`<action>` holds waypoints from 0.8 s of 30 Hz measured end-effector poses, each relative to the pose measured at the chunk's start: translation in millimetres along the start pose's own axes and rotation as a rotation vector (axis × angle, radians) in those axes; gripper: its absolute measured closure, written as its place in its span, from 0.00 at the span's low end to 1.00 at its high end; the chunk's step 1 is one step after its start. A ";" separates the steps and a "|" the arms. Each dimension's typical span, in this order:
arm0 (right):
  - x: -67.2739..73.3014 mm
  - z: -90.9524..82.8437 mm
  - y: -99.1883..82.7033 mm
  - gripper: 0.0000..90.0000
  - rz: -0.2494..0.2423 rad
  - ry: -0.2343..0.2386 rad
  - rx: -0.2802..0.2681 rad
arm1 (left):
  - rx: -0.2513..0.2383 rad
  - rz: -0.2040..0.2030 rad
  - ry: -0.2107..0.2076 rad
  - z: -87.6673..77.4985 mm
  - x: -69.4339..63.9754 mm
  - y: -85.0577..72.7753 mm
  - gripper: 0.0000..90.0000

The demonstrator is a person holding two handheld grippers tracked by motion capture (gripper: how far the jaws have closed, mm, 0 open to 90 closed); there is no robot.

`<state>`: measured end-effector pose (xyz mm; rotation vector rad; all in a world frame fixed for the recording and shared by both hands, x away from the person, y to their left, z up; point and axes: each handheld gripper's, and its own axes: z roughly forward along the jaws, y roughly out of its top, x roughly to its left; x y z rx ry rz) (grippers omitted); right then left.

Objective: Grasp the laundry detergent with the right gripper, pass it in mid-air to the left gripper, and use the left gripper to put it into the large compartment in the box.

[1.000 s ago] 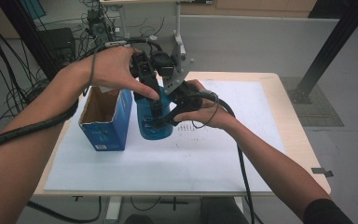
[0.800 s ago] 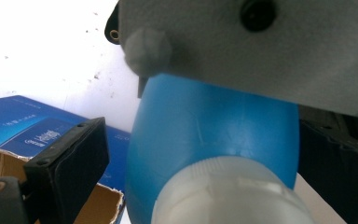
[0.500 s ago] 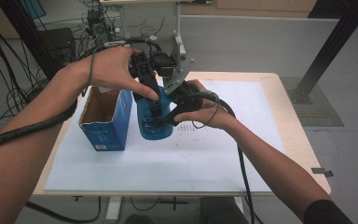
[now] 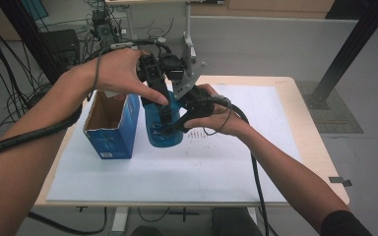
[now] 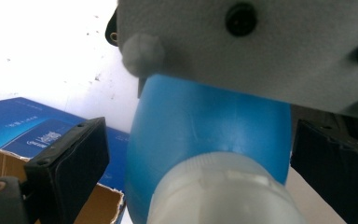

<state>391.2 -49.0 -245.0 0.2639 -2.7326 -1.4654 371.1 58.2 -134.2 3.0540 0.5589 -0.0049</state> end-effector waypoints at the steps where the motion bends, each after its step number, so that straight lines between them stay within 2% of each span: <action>1: 0.0 0.0 0.0 0.49 0.000 0.000 0.000 | 0.000 0.000 0.000 0.0 0.0 0.0 0.06; 24: -0.4 -3.6 -0.9 0.49 0.014 -0.011 0.006 | 0.000 -0.002 0.009 -1.7 -1.8 0.6 0.06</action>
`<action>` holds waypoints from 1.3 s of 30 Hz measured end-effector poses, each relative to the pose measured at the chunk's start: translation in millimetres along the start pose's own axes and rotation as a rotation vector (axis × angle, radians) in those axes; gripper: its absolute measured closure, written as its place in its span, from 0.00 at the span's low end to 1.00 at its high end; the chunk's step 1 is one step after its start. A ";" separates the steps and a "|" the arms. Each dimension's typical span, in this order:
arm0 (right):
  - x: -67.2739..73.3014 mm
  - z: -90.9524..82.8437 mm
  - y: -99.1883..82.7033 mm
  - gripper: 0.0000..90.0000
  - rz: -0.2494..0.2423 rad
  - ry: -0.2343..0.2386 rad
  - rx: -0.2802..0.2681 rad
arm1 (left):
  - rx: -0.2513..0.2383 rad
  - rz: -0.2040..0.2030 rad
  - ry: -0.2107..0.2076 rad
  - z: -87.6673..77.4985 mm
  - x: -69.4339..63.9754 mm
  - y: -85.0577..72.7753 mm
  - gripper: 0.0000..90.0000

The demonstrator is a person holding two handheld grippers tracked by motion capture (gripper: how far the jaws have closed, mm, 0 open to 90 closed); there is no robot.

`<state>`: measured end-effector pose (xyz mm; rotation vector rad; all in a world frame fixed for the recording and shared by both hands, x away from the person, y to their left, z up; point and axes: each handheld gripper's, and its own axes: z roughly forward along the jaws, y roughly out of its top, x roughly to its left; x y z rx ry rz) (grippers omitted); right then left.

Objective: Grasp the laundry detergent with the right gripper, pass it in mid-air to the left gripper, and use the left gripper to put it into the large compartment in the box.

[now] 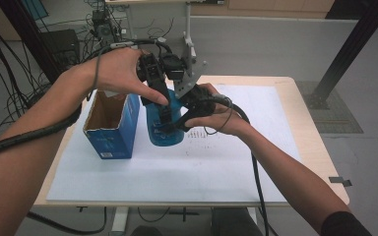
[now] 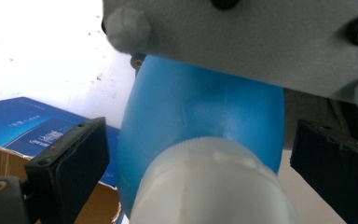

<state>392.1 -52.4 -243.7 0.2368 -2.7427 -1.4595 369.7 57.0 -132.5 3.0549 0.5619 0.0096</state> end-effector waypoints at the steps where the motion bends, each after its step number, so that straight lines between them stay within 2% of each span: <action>1: -0.5 -0.2 -0.2 0.49 -0.005 -0.004 0.002 | 0.000 0.000 0.000 0.0 0.0 0.0 0.06; 22: -0.8 -0.7 -0.5 0.49 0.007 0.002 -0.002 | 0.011 0.009 -0.001 0.6 2.0 0.1 0.06; 39: -2.1 0.2 0.0 0.49 -0.010 0.003 -0.008 | 0.008 0.007 0.005 1.3 1.9 1.0 0.06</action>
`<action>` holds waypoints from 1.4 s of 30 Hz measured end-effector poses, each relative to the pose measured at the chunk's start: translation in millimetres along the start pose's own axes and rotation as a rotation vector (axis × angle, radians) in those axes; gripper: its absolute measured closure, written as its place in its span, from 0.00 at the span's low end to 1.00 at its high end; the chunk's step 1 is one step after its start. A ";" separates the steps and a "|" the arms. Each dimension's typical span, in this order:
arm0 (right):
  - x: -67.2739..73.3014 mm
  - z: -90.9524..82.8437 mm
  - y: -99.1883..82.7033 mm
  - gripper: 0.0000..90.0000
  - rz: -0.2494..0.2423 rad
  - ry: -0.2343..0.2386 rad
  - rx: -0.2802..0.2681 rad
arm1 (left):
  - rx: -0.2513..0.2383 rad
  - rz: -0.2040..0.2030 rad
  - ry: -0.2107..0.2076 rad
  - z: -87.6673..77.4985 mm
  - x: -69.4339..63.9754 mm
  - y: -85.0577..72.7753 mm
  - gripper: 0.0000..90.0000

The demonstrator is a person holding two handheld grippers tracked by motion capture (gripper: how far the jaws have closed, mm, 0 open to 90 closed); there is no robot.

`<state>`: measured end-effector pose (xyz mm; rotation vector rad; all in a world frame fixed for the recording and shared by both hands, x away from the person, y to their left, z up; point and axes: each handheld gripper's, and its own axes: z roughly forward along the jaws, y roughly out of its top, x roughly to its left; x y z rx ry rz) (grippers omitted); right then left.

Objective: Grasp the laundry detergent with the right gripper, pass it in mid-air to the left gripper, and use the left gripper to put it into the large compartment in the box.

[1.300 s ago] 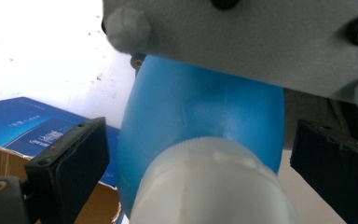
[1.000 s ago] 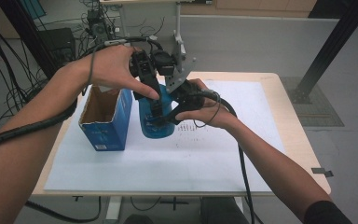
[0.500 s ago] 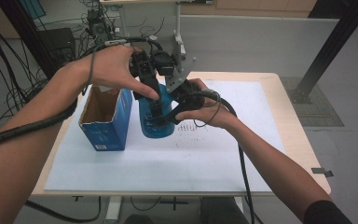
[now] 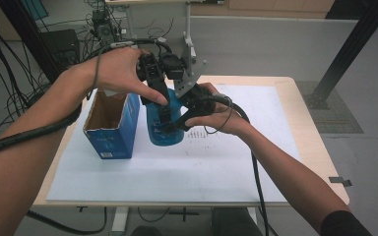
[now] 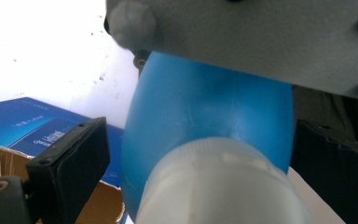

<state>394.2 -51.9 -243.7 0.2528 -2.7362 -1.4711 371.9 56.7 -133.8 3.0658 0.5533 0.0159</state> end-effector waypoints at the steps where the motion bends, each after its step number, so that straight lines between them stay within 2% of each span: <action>1: 0.2 -0.3 0.0 0.49 0.003 0.002 0.001 | 0.001 0.006 0.001 0.1 0.2 0.2 0.06; 8: 0.7 -2.0 -0.4 0.49 0.013 0.001 0.002 | 0.000 0.009 0.005 0.1 0.1 1.4 0.07; 12: -0.6 -1.4 -0.5 0.49 -0.007 -0.001 -0.005 | 0.001 0.010 0.010 -0.3 -0.2 2.1 0.07; 16: -0.1 -1.6 -0.4 0.49 -0.002 -0.006 0.002 | -0.004 0.016 0.018 -0.5 -0.5 2.3 0.09; 24: 0.7 -1.4 -0.1 0.49 -0.006 -0.009 0.004 | -0.004 0.022 0.034 0.1 -1.1 1.6 0.22; 26: 0.6 -1.4 -0.2 0.49 -0.006 -0.008 0.004 | -0.013 0.027 0.049 -0.6 -1.8 1.1 0.25; 31: 0.6 -1.2 0.0 0.49 -0.017 -0.015 0.007 | -0.008 0.033 0.056 -1.3 -2.4 1.4 0.30; 39: 2.2 -1.6 0.2 0.49 0.002 -0.009 0.008 | -0.013 0.045 0.052 -2.4 -3.9 1.8 0.39; 42: 2.2 -2.3 -0.3 0.49 0.012 -0.011 0.013 | -0.010 0.046 0.059 -2.4 -4.2 2.5 0.40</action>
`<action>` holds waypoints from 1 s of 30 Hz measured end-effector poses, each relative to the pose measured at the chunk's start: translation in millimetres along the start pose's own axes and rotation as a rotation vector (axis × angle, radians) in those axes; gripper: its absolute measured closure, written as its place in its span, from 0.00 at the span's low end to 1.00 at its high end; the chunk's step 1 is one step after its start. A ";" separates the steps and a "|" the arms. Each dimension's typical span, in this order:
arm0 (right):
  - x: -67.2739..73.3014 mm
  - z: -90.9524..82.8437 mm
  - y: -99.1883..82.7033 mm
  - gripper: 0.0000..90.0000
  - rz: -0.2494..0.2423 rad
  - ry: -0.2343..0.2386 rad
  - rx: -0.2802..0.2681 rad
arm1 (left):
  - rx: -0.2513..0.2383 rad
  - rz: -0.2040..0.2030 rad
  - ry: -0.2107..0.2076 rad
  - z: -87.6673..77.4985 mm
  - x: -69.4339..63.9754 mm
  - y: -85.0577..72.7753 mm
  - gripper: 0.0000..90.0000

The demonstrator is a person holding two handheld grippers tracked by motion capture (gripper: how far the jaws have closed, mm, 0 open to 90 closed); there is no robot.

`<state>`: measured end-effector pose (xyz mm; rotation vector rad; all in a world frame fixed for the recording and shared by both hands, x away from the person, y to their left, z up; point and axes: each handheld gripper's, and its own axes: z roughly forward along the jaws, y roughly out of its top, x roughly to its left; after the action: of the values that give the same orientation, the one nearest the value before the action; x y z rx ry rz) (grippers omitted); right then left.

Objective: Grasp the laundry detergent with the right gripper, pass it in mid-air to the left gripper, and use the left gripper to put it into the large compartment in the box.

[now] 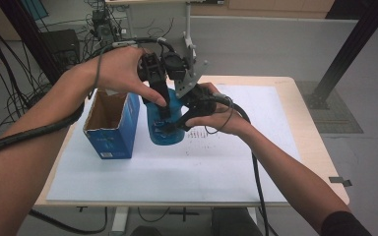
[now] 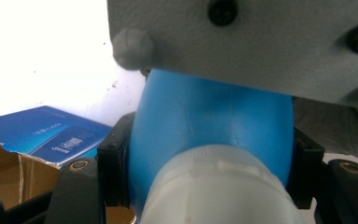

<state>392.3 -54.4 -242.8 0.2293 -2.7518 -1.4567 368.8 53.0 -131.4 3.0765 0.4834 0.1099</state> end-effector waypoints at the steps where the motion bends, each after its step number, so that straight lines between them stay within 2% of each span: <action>1: 0.0 0.0 -0.1 0.49 0.001 0.000 -0.001 | 0.003 0.001 -0.001 0.1 0.1 0.3 0.40; 8: -0.3 0.9 -1.4 0.49 0.001 0.003 0.000 | 0.002 -0.006 0.001 1.9 -0.5 0.4 0.40; 24: 0.6 2.7 -1.5 0.48 -0.007 0.008 -0.007 | 0.030 0.008 0.003 1.8 -1.9 1.3 0.40; 30: 0.9 2.5 -2.0 0.48 -0.009 0.015 -0.005 | 0.039 0.008 -0.007 2.3 -2.0 2.2 0.41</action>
<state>391.5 -53.5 -245.9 0.2512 -2.7383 -1.4581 367.7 50.3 -133.8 3.1165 0.4783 0.0909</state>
